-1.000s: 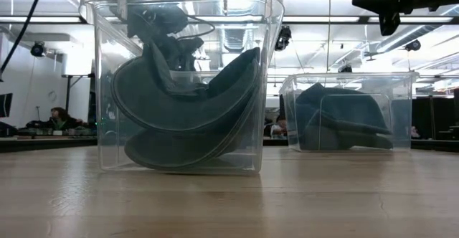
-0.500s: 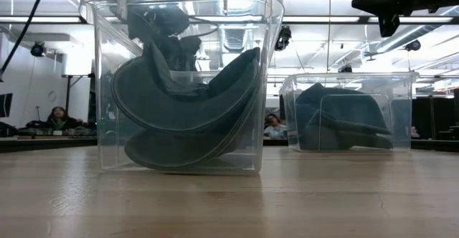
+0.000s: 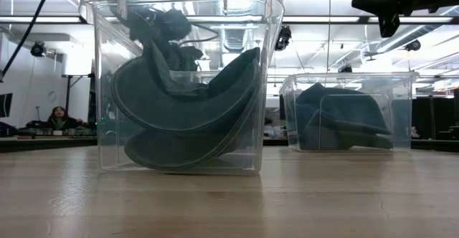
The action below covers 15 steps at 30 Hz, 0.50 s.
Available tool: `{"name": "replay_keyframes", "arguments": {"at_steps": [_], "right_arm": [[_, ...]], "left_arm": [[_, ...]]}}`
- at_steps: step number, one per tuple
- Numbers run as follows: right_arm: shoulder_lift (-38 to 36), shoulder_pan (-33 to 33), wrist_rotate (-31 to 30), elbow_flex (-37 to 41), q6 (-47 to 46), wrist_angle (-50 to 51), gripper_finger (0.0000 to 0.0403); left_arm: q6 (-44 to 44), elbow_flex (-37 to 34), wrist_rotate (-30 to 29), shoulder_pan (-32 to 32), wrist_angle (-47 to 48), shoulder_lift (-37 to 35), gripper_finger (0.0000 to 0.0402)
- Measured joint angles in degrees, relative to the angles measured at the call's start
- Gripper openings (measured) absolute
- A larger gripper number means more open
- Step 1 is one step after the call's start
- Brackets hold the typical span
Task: Pick & Place hat
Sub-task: Put the blue cap into the top transparent bin
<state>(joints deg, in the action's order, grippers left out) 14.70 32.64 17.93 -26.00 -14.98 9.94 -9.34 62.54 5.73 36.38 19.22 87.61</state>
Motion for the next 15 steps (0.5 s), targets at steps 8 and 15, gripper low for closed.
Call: {"name": "replay_keyframes", "arguments": {"at_steps": [8,15], "right_arm": [[0.0,0.0,0.0,0.0,-0.05,0.05,0.0009],[0.0,0.0,0.0,0.0,-0.32,0.1,0.0009]], "left_arm": [[-7.73,0.02,-0.77,0.38,0.87,0.73,0.0231],[-18.16,0.14,-0.55,3.2,4.1,4.84,0.0231]]}}
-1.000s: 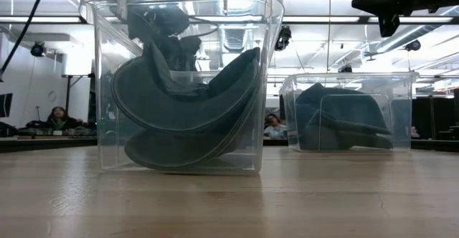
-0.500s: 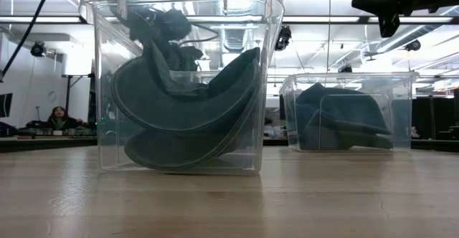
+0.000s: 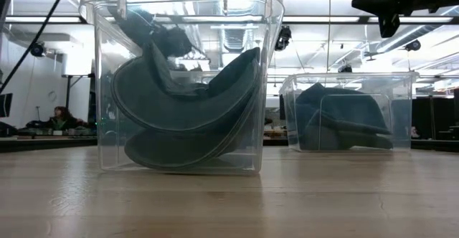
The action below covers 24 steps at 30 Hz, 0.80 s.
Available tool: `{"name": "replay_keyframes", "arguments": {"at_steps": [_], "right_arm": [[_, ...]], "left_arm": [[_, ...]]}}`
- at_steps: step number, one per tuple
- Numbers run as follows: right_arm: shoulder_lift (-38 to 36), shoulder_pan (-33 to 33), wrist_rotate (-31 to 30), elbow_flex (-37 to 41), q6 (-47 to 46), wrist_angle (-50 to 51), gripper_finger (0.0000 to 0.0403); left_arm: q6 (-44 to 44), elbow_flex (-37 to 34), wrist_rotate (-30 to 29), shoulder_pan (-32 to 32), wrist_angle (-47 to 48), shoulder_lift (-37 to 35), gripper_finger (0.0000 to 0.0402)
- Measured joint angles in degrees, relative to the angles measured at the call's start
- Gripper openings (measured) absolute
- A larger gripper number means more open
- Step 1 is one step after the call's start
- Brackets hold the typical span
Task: Pick & Place hat
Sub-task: Put the blue cap into the top transparent bin
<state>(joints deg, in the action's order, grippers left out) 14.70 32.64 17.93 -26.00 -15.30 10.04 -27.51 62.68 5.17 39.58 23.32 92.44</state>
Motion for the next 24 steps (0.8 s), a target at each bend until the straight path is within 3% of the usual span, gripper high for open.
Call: {"name": "replay_keyframes", "arguments": {"at_steps": [5,12,17,24], "right_arm": [[0.0,0.0,0.01,0.0,-0.19,0.03,0.0009],[0.0,-0.01,0.01,0.0,-0.86,0.05,0.0009],[0.0,0.0,0.02,0.0,-1.1,0.07,0.0009],[0.0,0.0,0.04,0.0,-1.23,0.1,0.0009]], "left_arm": [[-2.28,2.07,3.3,1.59,4.24,1.85,0.0231],[0.73,8.08,3.08,1.87,8.7,7.5,0.0231],[1.64,12.91,2.35,2.09,17.04,12.66,0.0231],[2.58,13.74,2.96,2.04,17.75,16.4,0.0231]]}}
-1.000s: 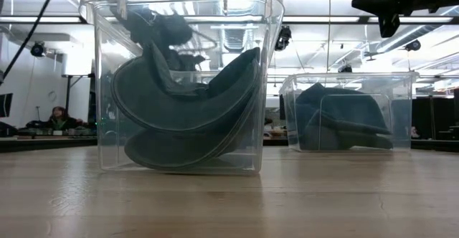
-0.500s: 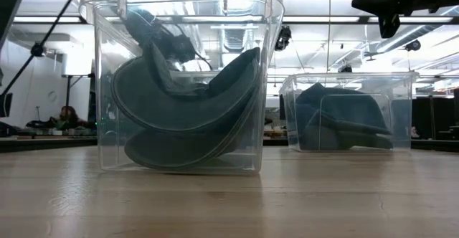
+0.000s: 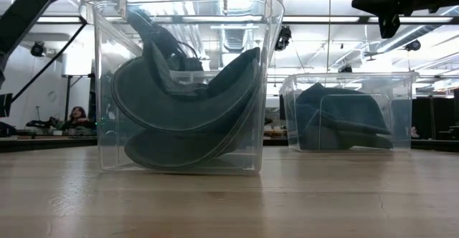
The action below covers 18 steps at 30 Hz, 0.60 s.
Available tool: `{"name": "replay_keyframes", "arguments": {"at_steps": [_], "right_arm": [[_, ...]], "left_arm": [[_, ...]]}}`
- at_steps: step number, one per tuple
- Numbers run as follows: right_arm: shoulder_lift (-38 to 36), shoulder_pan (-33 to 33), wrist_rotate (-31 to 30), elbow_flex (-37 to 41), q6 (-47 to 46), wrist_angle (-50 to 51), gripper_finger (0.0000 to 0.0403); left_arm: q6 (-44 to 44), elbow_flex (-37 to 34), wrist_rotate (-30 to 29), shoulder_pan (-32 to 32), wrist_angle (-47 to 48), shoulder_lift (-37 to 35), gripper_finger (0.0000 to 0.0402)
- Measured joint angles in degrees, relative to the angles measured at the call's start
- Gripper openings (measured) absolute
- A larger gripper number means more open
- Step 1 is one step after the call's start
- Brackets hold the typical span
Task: Pick & Place hat
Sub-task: Put the blue cap into the top transparent bin
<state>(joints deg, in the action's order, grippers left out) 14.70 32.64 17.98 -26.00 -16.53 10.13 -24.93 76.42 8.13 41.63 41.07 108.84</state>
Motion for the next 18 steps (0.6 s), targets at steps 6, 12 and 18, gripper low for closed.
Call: {"name": "replay_keyframes", "arguments": {"at_steps": [6,12,18], "right_arm": [[0.0,0.0,0.0,0.0,0.0,0.01,0.0009],[0.0,0.0,0.0,0.0,0.02,0.02,0.0009],[0.0,0.0,-0.02,0.0,0.0,0.04,0.0009]], "left_arm": [[-0.55,-0.72,0.34,-0.09,-0.07,0.47,0.0231],[0.67,-0.72,0.44,-0.09,-0.56,0.55,0.023],[0.9,-0.74,3.86,-0.09,-1.51,0.55,0.0218]]}}
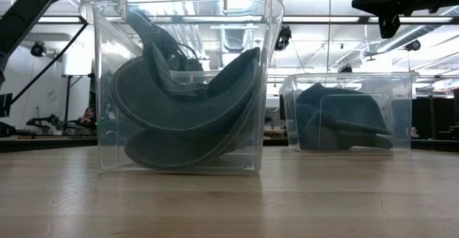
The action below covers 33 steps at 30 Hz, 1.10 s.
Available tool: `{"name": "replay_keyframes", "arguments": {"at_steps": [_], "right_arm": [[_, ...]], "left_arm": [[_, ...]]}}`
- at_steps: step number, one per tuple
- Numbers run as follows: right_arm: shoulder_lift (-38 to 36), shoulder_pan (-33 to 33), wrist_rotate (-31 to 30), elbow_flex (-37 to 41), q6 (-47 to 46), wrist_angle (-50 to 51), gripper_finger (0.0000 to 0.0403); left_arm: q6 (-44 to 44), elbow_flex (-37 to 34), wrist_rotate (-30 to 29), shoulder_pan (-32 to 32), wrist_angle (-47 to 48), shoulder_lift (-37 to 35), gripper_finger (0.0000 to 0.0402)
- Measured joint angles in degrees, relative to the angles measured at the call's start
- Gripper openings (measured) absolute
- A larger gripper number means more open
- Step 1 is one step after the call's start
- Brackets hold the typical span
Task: Pick & Place hat
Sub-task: Put the blue cap into the top transparent bin
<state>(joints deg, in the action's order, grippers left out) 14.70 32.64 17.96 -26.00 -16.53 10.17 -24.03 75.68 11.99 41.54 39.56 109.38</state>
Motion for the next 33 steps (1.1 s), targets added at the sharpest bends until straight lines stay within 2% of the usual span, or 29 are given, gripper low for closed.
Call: {"name": "replay_keyframes", "arguments": {"at_steps": [6,9,11,16,17,26,33], "right_arm": [[0.0,0.0,0.0,0.0,0.0,0.01,0.0009],[0.0,0.0,0.0,0.0,0.02,0.02,0.0009],[0.0,0.0,0.0,0.0,0.0,0.02,0.0009],[0.0,0.0,0.0,0.0,0.02,0.02,0.0009],[0.0,0.0,0.0,0.0,0.02,0.02,0.0009],[0.0,0.0,0.0,0.0,0.02,0.02,0.0009],[0.0,0.0,0.0,0.0,0.2,0.0,0.0009]], "left_arm": [[0.03,-0.02,3.53,0.0,-1.66,0.0,0.0199],[0.04,-0.03,3.54,0.0,-1.49,0.0,0.0173],[0.02,-0.04,3.61,0.0,-1.45,0.0,0.0142],[0.16,-0.54,4.11,0.0,-2.12,-0.05,0.0027],[0.26,-0.76,4.06,0.0,-2.24,-0.13,0.0016],[1.69,-0.78,-0.19,0.15,-0.32,-3.28,0.0005],[1.9,-0.59,-5.71,0.58,0.6,-15.14,0.0005]]}}
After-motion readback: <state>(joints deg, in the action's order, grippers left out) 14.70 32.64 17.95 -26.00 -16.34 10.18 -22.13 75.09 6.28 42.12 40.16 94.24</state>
